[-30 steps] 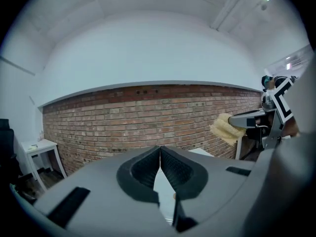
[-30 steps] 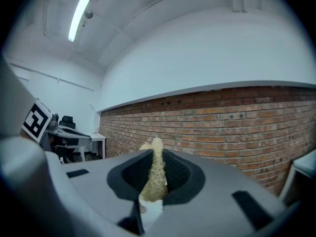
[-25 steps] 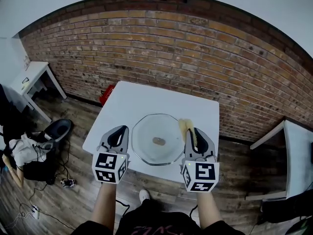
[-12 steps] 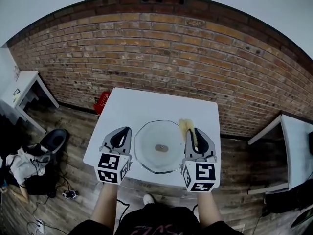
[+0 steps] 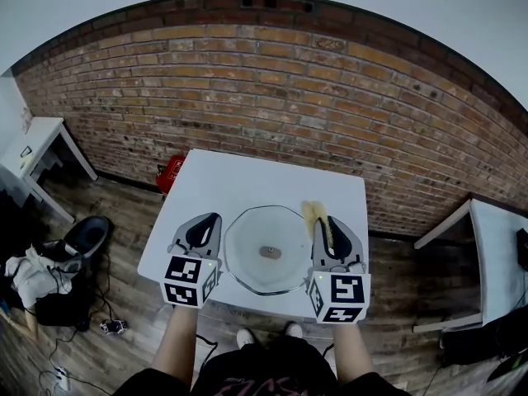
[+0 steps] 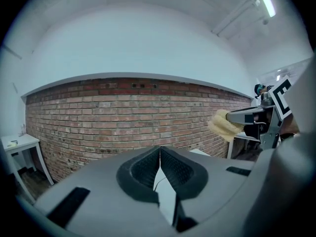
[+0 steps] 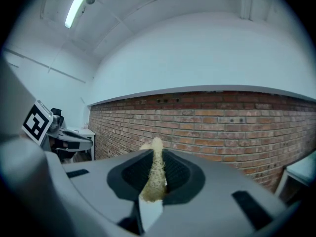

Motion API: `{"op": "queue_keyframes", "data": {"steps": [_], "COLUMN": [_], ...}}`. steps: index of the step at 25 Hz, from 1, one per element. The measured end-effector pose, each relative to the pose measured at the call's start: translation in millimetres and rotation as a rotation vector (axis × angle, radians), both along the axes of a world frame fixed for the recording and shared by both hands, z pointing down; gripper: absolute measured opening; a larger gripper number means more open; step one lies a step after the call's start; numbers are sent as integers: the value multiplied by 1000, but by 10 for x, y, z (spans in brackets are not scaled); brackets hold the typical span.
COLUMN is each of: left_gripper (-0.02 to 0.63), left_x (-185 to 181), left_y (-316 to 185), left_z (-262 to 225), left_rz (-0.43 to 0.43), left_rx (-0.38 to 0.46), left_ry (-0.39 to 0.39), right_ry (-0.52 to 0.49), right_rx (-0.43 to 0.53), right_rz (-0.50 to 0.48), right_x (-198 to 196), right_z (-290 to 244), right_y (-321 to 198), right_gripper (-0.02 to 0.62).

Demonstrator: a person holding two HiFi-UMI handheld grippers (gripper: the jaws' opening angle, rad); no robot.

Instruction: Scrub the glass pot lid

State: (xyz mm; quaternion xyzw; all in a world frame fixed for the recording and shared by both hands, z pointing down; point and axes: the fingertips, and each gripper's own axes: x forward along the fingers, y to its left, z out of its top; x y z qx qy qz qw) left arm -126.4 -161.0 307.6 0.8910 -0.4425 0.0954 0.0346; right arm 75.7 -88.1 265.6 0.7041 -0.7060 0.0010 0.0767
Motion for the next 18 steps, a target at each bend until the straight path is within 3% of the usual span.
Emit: {"op": "queue_keyframes", "data": {"steps": [18], "left_gripper": [11], "left_x": [148], "left_y": [-113], "left_z": [-101], "left_rz": [-131], "left_rx": [15], "left_ry": [-54], "right_ry": [-53], "right_rx": [-6], "right_rz": [-118], "right_x": [346], "right_z": [100], "right_y": [-350], "right_gripper": [57]}}
